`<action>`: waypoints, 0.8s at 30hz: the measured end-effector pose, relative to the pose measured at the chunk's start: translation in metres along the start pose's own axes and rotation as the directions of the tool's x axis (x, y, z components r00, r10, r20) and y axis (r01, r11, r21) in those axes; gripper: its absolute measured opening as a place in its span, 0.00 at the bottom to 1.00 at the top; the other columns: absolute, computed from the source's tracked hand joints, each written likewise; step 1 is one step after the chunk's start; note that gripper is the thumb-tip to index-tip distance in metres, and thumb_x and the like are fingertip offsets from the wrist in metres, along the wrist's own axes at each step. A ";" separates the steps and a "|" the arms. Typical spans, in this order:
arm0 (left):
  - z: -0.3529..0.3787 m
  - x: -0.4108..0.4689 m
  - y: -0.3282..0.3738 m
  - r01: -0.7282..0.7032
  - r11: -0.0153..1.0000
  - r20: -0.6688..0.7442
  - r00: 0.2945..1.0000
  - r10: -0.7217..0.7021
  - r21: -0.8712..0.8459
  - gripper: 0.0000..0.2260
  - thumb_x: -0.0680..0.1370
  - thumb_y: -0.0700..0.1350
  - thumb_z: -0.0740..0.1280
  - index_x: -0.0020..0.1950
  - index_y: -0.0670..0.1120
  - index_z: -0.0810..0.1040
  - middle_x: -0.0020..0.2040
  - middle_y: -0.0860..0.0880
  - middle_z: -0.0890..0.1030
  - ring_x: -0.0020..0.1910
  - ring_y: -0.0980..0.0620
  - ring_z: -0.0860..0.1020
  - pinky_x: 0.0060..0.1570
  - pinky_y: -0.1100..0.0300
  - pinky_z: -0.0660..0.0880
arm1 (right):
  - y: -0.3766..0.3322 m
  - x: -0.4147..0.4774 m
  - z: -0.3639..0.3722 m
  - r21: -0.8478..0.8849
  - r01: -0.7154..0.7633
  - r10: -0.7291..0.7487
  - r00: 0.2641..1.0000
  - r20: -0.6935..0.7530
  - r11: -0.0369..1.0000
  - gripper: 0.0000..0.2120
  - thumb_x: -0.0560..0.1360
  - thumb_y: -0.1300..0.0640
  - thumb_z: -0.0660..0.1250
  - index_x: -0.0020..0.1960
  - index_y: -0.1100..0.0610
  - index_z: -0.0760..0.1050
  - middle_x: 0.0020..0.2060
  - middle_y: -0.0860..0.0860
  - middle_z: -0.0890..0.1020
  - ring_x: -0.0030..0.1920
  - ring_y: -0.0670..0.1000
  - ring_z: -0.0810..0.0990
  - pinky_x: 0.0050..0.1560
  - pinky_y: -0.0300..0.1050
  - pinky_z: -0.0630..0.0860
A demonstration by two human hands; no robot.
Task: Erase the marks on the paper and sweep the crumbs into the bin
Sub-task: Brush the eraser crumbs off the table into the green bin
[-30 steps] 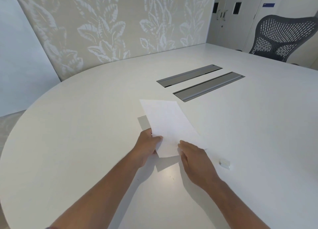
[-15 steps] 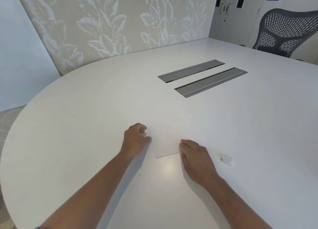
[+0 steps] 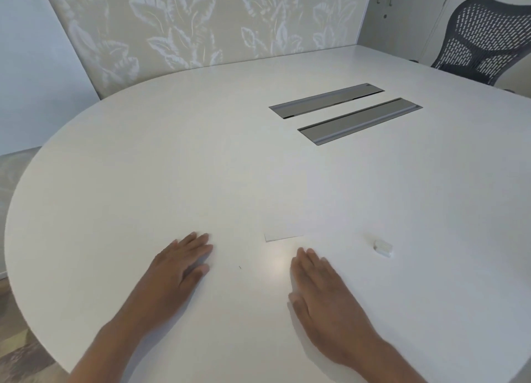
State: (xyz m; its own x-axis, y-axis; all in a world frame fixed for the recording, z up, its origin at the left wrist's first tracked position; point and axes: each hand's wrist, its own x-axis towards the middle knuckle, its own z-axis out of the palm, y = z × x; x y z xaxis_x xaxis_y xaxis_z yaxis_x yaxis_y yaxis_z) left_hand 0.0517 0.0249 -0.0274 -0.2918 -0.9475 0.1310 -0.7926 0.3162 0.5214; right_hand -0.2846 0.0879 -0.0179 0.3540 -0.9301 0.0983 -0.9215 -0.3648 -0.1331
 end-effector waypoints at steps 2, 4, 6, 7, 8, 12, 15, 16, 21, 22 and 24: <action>0.002 -0.014 0.003 0.023 1.000 -0.021 1.000 -0.022 0.015 0.23 0.84 0.60 0.53 0.78 0.59 0.71 0.81 0.66 0.63 0.81 0.68 0.54 0.81 0.63 0.48 | -0.021 -0.007 0.007 0.011 0.093 -0.093 0.996 0.013 0.996 0.29 0.83 0.45 0.54 0.78 0.61 0.67 0.79 0.58 0.68 0.80 0.56 0.63 0.76 0.51 0.54; 0.004 -0.019 0.008 0.036 0.999 -0.051 0.998 -0.034 0.033 0.22 0.85 0.57 0.54 0.78 0.58 0.71 0.81 0.66 0.63 0.81 0.69 0.54 0.81 0.63 0.48 | -0.044 -0.011 0.010 0.064 0.222 -0.224 0.974 0.025 0.973 0.29 0.84 0.44 0.53 0.79 0.60 0.65 0.79 0.56 0.67 0.80 0.54 0.64 0.77 0.50 0.58; 0.003 -0.020 0.010 0.037 0.998 -0.073 0.997 -0.034 0.043 0.21 0.85 0.55 0.56 0.77 0.58 0.73 0.80 0.65 0.65 0.81 0.69 0.54 0.80 0.63 0.49 | -0.062 -0.012 0.006 0.145 0.319 -0.329 0.943 0.046 0.937 0.29 0.85 0.43 0.51 0.80 0.59 0.62 0.81 0.53 0.64 0.81 0.49 0.60 0.80 0.46 0.59; 0.003 -0.019 0.010 0.036 0.999 -0.079 0.996 -0.033 0.036 0.20 0.85 0.55 0.56 0.77 0.57 0.74 0.80 0.65 0.66 0.81 0.69 0.55 0.80 0.63 0.50 | -0.068 -0.010 0.002 0.219 0.333 -0.353 0.934 0.059 0.917 0.29 0.85 0.44 0.53 0.82 0.58 0.59 0.82 0.51 0.61 0.82 0.47 0.56 0.81 0.43 0.55; 0.002 -0.019 0.010 0.038 0.999 -0.085 0.996 -0.036 0.022 0.19 0.85 0.54 0.58 0.76 0.57 0.75 0.80 0.65 0.66 0.80 0.69 0.56 0.80 0.62 0.51 | -0.071 -0.006 -0.005 0.293 0.324 -0.357 0.931 0.068 0.900 0.30 0.85 0.45 0.54 0.83 0.57 0.56 0.83 0.49 0.57 0.83 0.45 0.52 0.81 0.41 0.50; 0.000 -0.018 0.011 0.064 0.998 -0.092 0.994 -0.065 -0.014 0.16 0.86 0.48 0.62 0.74 0.57 0.77 0.79 0.64 0.68 0.79 0.71 0.57 0.81 0.59 0.54 | -0.056 0.031 -0.023 0.275 0.225 -0.262 0.959 0.107 0.935 0.32 0.85 0.41 0.44 0.84 0.57 0.50 0.84 0.49 0.51 0.83 0.44 0.45 0.81 0.42 0.42; -0.001 -0.017 0.012 0.063 0.998 -0.097 0.993 -0.063 -0.006 0.16 0.86 0.47 0.62 0.74 0.56 0.78 0.79 0.64 0.69 0.79 0.70 0.57 0.81 0.58 0.55 | -0.045 0.062 -0.022 0.187 0.225 -0.255 0.955 0.152 0.956 0.30 0.86 0.46 0.47 0.84 0.58 0.52 0.84 0.51 0.54 0.84 0.47 0.48 0.82 0.43 0.42; -0.001 -0.017 0.012 0.064 0.998 -0.098 0.993 -0.064 -0.004 0.16 0.86 0.47 0.62 0.74 0.56 0.77 0.79 0.64 0.69 0.79 0.70 0.57 0.81 0.57 0.55 | -0.045 0.068 -0.020 0.165 0.242 -0.269 0.948 0.170 0.956 0.29 0.86 0.48 0.48 0.84 0.58 0.52 0.84 0.52 0.54 0.84 0.47 0.48 0.82 0.44 0.43; -0.001 -0.018 0.012 0.056 0.998 -0.096 0.994 -0.054 0.014 0.16 0.87 0.48 0.62 0.74 0.56 0.77 0.79 0.63 0.69 0.80 0.68 0.57 0.80 0.60 0.54 | -0.062 0.048 -0.013 0.083 0.340 -0.350 0.908 0.231 0.937 0.30 0.85 0.47 0.49 0.84 0.59 0.53 0.84 0.54 0.53 0.84 0.50 0.48 0.83 0.51 0.44; -0.001 -0.019 0.013 0.053 0.998 -0.099 0.994 -0.051 0.015 0.16 0.87 0.48 0.61 0.74 0.56 0.77 0.79 0.63 0.69 0.80 0.68 0.57 0.80 0.60 0.54 | -0.066 0.035 -0.015 0.086 0.362 -0.372 0.896 0.242 0.928 0.30 0.85 0.47 0.48 0.83 0.59 0.53 0.84 0.55 0.53 0.84 0.51 0.49 0.83 0.51 0.43; -0.001 -0.020 0.014 0.057 0.998 -0.107 0.993 -0.056 0.004 0.16 0.87 0.48 0.61 0.73 0.56 0.77 0.79 0.64 0.69 0.80 0.69 0.57 0.80 0.59 0.55 | -0.072 0.011 -0.019 0.114 0.422 -0.437 0.869 0.233 0.899 0.30 0.85 0.45 0.49 0.83 0.59 0.55 0.84 0.54 0.55 0.84 0.51 0.51 0.83 0.51 0.45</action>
State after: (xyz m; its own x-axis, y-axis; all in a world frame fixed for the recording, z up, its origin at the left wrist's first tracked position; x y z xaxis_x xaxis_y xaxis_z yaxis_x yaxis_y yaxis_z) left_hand 0.0468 0.0480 -0.0212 -0.1877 -0.9635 0.1910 -0.8103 0.2617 0.5242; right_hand -0.2174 0.1050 0.0119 0.7474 -0.6588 -0.0860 -0.6614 -0.7254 -0.1909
